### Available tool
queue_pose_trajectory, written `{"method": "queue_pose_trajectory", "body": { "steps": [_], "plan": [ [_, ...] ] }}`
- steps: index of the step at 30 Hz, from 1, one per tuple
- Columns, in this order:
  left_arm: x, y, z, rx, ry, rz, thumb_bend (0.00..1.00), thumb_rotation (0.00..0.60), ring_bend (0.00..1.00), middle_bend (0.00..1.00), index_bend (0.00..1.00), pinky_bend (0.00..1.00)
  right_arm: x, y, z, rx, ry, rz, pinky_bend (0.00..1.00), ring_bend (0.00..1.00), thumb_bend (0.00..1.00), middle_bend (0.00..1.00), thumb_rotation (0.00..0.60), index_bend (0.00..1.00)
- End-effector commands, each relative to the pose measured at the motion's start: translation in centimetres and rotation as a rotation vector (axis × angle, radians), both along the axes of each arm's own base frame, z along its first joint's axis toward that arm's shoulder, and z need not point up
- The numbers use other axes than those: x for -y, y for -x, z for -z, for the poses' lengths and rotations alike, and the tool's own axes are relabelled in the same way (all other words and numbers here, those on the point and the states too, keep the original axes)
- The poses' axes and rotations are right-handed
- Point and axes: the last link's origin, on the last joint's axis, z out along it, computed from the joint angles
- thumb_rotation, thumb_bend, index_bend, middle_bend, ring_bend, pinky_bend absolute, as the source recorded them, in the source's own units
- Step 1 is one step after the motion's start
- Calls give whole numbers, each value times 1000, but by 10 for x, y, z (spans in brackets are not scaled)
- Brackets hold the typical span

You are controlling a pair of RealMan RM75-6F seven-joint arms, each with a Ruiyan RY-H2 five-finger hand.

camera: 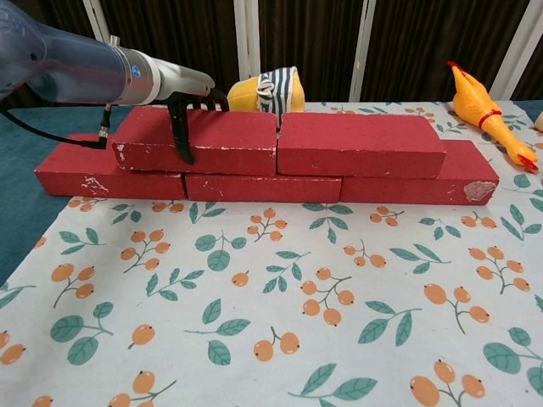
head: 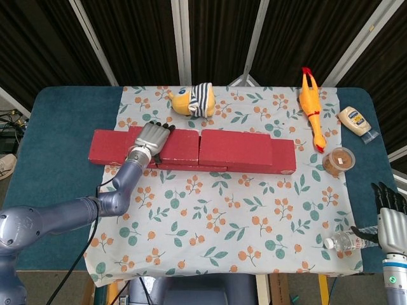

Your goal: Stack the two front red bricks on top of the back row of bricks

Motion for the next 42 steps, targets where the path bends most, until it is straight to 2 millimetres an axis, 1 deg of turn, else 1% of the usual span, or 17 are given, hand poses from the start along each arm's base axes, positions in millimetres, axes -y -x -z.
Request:
{"method": "queue_pose_trajectory", "body": {
  "steps": [1, 17, 22, 27, 33, 38, 42],
  "plan": [
    [0, 1, 1, -6, 0, 4, 0, 600, 220, 335, 250, 205, 0, 0, 0, -1, -1, 1, 0, 0, 100, 0, 600, 0],
    [-1, 2, 4, 9, -1, 12, 0, 600, 220, 318, 224, 205, -1, -1, 0, -3, 2, 3, 0, 0, 99, 0, 600, 0],
    [-1, 4, 4, -1, 0, 3, 0, 600, 205, 264, 176, 202, 0, 0, 0, -4, 1, 4, 0, 0, 99, 0, 600, 0],
    [-2, 5, 4, -18, -4, -2, 0, 600, 129, 177, 119, 186, 0, 0, 0, -3, 2, 7, 0, 0, 100, 0, 600, 0],
    [-1, 1, 5, -23, -6, 5, 0, 600, 68, 98, 61, 173, 0, 0, 1, -7, 0, 10, 0, 0, 100, 0, 600, 0],
    [0, -1, 5, -21, -5, 7, 0, 600, 31, 66, 39, 166, 0, 0, 0, -7, 3, 11, 0, 0, 99, 0, 600, 0],
    [0, -2, 5, -22, -8, 8, 0, 600, 28, 60, 28, 166, 0, 0, 0, -8, 3, 12, 0, 0, 99, 0, 600, 0]
  ]
}}
